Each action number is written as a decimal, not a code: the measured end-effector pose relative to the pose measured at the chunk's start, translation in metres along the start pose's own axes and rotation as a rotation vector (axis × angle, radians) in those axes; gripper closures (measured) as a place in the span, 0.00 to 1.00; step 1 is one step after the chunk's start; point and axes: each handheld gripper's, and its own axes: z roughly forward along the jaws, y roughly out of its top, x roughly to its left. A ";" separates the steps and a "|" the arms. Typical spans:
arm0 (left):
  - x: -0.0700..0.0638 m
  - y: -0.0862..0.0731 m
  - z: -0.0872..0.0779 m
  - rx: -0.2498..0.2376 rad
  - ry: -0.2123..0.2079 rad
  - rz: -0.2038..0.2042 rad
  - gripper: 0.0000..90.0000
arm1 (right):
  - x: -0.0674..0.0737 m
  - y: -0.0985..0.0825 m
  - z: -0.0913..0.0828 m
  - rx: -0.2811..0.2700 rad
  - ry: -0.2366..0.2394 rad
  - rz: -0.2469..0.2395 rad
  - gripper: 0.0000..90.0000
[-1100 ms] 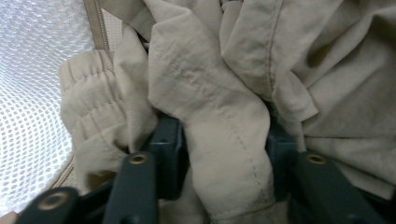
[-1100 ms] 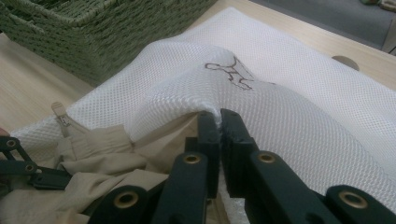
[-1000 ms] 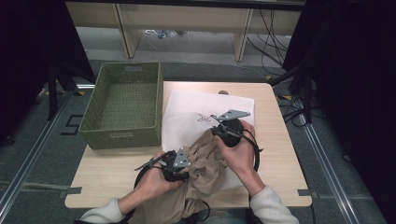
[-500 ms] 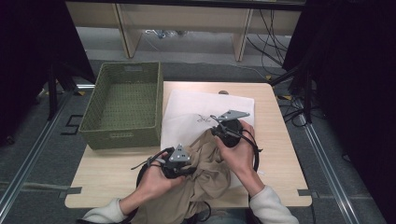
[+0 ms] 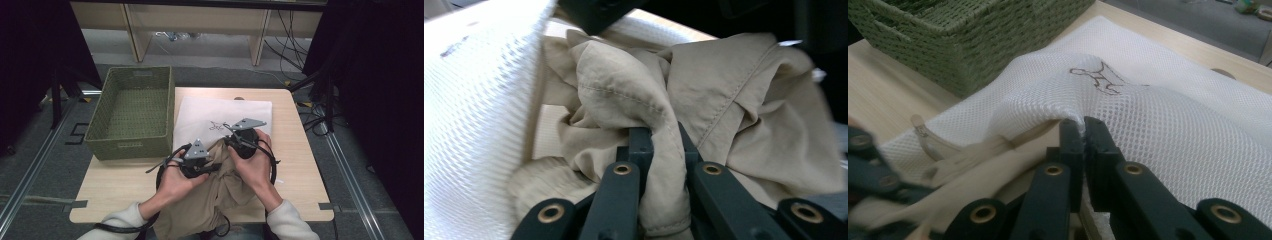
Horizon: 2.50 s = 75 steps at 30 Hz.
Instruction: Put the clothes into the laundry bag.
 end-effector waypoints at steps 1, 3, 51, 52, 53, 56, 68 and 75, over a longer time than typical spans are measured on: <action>0.002 -0.001 0.007 0.019 0.030 -0.008 0.93 | 0.000 0.000 0.000 -0.011 -0.016 -0.011 0.98; 0.010 -0.003 0.015 0.059 0.038 -0.001 0.93 | 0.001 0.001 -0.001 -0.001 0.014 0.004 0.98; -0.028 -0.043 0.014 0.223 0.021 0.174 0.36 | -0.004 -0.003 0.004 0.032 -0.001 0.015 0.98; -0.028 -0.044 0.015 0.229 0.025 0.180 0.40 | -0.004 -0.003 0.004 0.031 -0.002 0.013 0.98; -0.028 -0.044 0.017 0.232 0.032 0.187 0.44 | -0.004 -0.003 0.004 0.031 -0.001 0.014 0.98; -0.028 -0.044 0.020 0.249 0.038 0.215 0.56 | -0.004 -0.003 0.004 0.031 -0.001 0.014 0.98; -0.024 -0.044 0.030 0.268 0.037 0.195 0.88 | -0.003 -0.003 0.003 0.037 0.006 0.023 0.98; -0.018 -0.039 0.026 0.209 0.026 0.128 0.95 | -0.002 -0.003 0.004 0.027 -0.003 0.011 0.98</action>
